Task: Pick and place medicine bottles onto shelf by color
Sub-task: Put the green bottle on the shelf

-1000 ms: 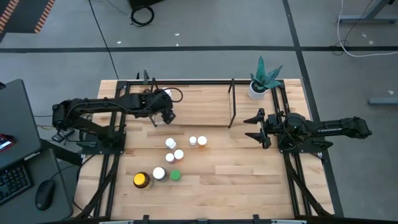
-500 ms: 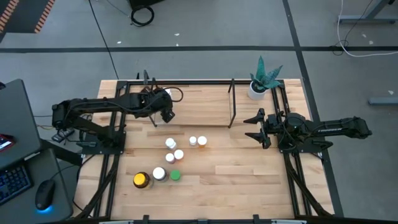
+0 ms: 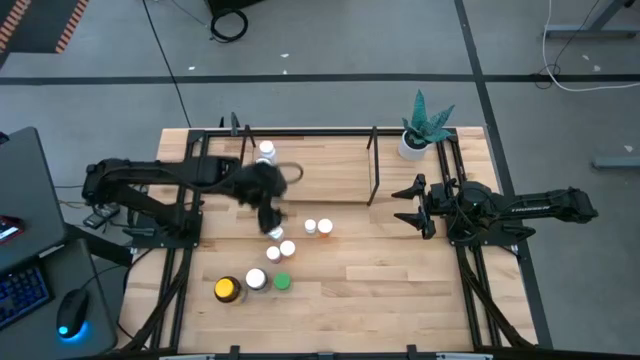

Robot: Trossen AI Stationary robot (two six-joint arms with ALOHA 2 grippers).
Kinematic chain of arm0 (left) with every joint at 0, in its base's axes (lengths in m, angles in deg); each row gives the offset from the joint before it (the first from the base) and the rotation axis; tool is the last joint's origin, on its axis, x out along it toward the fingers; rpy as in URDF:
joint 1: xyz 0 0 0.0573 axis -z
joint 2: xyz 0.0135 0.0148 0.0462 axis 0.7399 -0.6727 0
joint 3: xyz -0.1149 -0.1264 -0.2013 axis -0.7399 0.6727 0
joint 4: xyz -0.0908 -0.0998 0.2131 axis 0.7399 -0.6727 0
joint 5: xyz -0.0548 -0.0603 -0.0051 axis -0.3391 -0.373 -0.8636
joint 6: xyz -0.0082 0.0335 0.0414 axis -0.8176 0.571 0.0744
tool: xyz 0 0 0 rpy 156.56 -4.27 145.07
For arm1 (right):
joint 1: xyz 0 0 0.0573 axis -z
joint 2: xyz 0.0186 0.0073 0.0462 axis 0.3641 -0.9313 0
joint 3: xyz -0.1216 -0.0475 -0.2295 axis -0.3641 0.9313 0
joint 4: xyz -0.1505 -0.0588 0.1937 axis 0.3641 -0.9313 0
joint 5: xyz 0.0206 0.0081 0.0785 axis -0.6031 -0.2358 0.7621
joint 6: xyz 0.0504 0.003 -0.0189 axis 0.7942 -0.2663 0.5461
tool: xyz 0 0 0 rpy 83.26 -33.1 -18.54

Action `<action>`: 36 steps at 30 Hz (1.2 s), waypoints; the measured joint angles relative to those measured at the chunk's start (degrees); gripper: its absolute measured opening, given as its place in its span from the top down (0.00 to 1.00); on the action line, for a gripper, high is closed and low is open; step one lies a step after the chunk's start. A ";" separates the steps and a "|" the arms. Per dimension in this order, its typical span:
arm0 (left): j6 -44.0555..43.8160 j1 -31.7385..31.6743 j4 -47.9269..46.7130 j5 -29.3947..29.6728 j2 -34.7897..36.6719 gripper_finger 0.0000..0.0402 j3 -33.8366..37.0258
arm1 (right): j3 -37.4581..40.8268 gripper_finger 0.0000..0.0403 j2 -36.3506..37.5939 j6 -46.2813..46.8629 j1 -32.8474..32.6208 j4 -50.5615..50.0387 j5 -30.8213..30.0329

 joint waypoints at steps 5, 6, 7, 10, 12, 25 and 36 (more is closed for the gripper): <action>-12.18 10.18 -3.93 -3.97 0.00 0.28 0.00 | 0.00 0.25 0.02 -0.02 0.00 0.00 0.00; -14.53 12.46 -4.59 -3.26 0.00 0.29 0.00 | 0.00 0.25 0.02 -0.02 0.00 0.00 0.00; -17.13 14.75 -5.01 -2.20 -0.06 0.30 0.02 | 0.00 0.25 0.00 -0.02 0.00 0.00 0.00; -23.18 20.97 -5.13 2.84 -1.03 0.32 0.02 | 0.00 0.25 0.01 -0.02 0.00 0.00 0.00; -25.59 24.17 -4.81 5.50 -2.18 0.34 -0.23 | 0.00 0.25 0.02 0.00 0.00 0.00 0.00; -31.63 34.35 -24.96 8.23 -21.49 0.43 -17.64 | 0.00 0.25 0.00 -0.01 0.00 0.04 0.00; -38.06 34.97 -25.70 8.81 -24.15 0.18 -17.24 | 0.00 0.25 0.00 -0.02 0.00 0.05 0.00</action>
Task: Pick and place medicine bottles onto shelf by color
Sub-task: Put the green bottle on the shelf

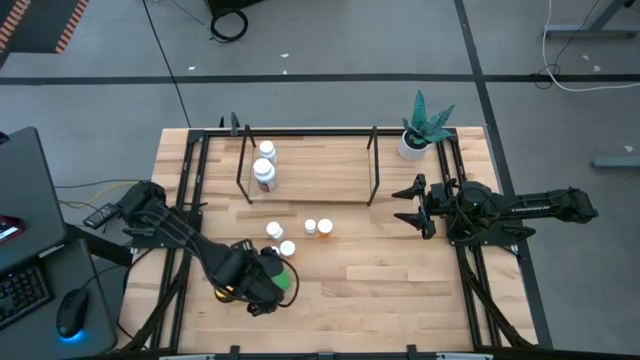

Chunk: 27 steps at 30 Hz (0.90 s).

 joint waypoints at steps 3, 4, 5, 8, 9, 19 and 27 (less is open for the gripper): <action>-1.83 -0.03 0.58 -1.39 0.00 0.12 2.68 | 0.00 0.25 0.00 -0.01 0.00 -0.01 0.00; -2.12 -0.15 1.32 -2.51 0.00 0.10 3.81 | 0.00 0.25 0.01 -0.01 0.00 -0.01 0.00; -2.36 -0.24 2.28 -3.61 0.00 0.10 4.96 | 0.00 0.25 0.02 -0.01 0.00 -0.01 0.00; -2.35 -0.53 6.54 -4.81 0.00 0.09 8.20 | 0.00 0.25 0.02 -0.01 0.00 -0.02 0.00; -2.24 -0.61 7.77 -4.88 0.00 0.09 9.19 | 0.00 0.25 0.00 0.00 0.00 -0.03 0.00; -0.91 -1.27 14.06 -6.14 0.00 0.14 16.18 | 0.00 0.25 0.00 -0.01 0.00 -0.01 0.00; 0.70 -1.54 15.10 -6.24 0.03 0.25 16.65 | 0.01 0.25 0.00 0.01 0.00 -0.01 0.00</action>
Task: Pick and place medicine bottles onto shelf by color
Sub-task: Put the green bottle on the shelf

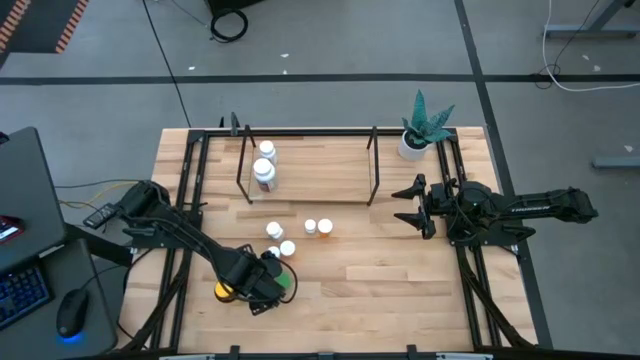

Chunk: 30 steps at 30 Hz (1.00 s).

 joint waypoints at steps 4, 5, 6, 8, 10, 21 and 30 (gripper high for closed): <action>1.26 -0.37 -0.21 0.02 0.02 0.26 -0.12 | -0.01 0.25 0.00 -0.01 0.00 0.02 0.00; 1.49 -0.45 -0.61 0.11 0.02 0.25 -0.28 | -0.01 0.25 0.00 0.00 0.00 0.00 0.00; 1.85 -0.58 -1.22 0.14 0.07 0.25 -0.56 | -0.01 0.25 0.00 -0.01 0.00 0.00 0.00; 2.76 -1.06 -2.29 0.14 0.61 0.24 -1.38 | -0.01 0.25 0.00 0.01 0.00 0.00 0.00; 3.02 -1.54 -4.44 0.22 1.49 0.25 -2.32 | -0.01 0.25 0.01 0.00 0.00 0.02 0.00; 6.64 -5.62 -13.32 5.03 7.13 0.24 -8.85 | 0.00 0.25 0.02 0.00 0.00 0.00 0.00; 18.53 -12.46 -17.88 7.90 7.69 0.24 -18.02 | -0.01 0.25 0.00 -0.01 0.00 0.00 0.00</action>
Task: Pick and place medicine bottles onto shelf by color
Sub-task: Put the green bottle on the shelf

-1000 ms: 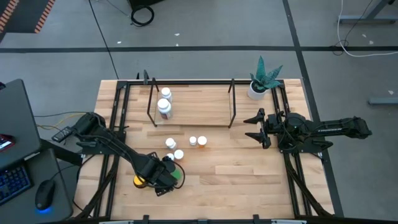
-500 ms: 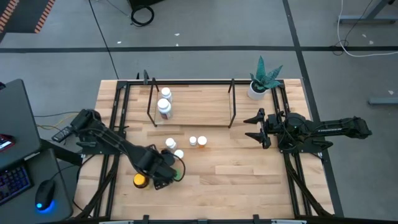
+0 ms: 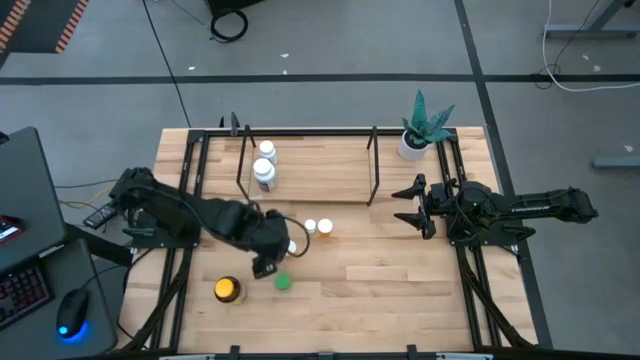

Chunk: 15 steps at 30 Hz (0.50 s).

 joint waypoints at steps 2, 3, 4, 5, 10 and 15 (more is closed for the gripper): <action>3.22 -1.85 -0.13 0.17 0.00 0.25 -2.00 | 0.00 0.25 0.00 0.01 0.00 0.00 0.00; 5.00 -2.76 -0.27 0.70 -0.01 0.25 -3.07 | 0.00 0.25 0.00 0.00 0.00 0.00 0.00; 6.81 -3.77 -0.37 1.58 -0.02 0.25 -4.08 | 0.00 0.25 0.00 0.02 0.00 0.00 0.00; 8.56 -4.82 -0.32 2.47 -0.02 0.25 -4.93 | 0.00 0.25 0.00 0.00 0.00 0.00 0.00; 18.36 -11.43 2.46 4.74 -0.02 0.23 -6.56 | 0.00 0.25 0.00 0.02 0.00 -0.02 0.00; 28.61 -18.98 6.01 3.60 -0.45 0.23 -6.56 | 0.00 0.25 0.00 0.02 0.00 -0.02 0.00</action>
